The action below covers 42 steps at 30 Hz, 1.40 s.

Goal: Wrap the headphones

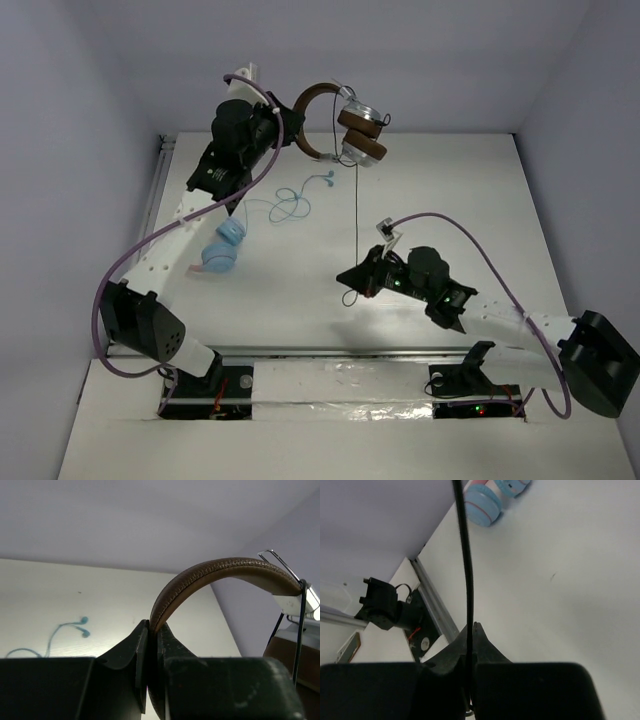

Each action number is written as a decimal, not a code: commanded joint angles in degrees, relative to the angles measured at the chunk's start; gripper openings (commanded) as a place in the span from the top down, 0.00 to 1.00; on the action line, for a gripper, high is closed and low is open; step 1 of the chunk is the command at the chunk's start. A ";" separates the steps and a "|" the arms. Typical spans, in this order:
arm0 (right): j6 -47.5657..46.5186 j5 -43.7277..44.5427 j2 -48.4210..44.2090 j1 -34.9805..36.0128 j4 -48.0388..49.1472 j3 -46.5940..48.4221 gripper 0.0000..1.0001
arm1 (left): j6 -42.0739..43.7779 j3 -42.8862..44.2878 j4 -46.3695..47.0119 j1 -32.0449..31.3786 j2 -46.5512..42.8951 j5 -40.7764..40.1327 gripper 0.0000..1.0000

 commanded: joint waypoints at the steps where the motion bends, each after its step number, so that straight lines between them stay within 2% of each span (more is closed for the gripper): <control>1: -1.90 2.31 -1.63 4.85 -10.31 5.51 1.00 | 1.00 -0.31 4.73 -1.36 -1.72 -14.10 1.00; 4: -2.17 5.56 -2.42 7.32 -17.26 8.94 1.00 | 4.26 -1.80 4.28 -3.91 -0.92 -22.38 1.00; 9: -2.95 9.60 -0.58 11.10 -26.15 14.74 1.00 | 6.79 -4.44 4.20 -9.27 1.79 -30.48 1.00; 13: -5.24 12.16 -1.54 12.60 -41.06 22.21 1.00 | 11.64 -7.16 2.97 -13.67 2.33 -39.89 1.00; 15: -6.82 14.09 -3.38 12.60 -45.75 26.25 1.00 | 12.17 -10.50 1.39 -14.19 1.54 -40.69 1.00; 19: -10.69 16.46 -4.00 12.60 -56.81 33.36 1.00 | 10.16 -17.88 -2.22 -16.56 -3.11 -40.17 1.00; 23: -15.69 21.02 -1.64 12.60 -61.32 39.09 1.00 | 10.85 -25.69 -5.99 -20.43 -7.51 -38.42 1.00; 27: -19.04 23.93 2.85 12.60 -66.24 44.19 1.00 | 14.18 -27.47 -11.88 -23.95 -9.62 -36.48 1.00; 32: -23.34 29.01 6.54 12.60 -71.34 48.32 1.00 | 16.83 -30.19 -18.63 -24.75 -10.59 -29.81 1.00; 39: -25.90 39.40 6.37 12.60 -74.86 49.91 1.00 | 21.13 -33.01 -21.82 -24.75 -13.84 -25.85 1.00; 42: -26.08 42.82 7.07 12.60 -74.34 49.74 1.00 | 23.42 -34.15 -20.50 -24.75 -15.15 -21.38 1.00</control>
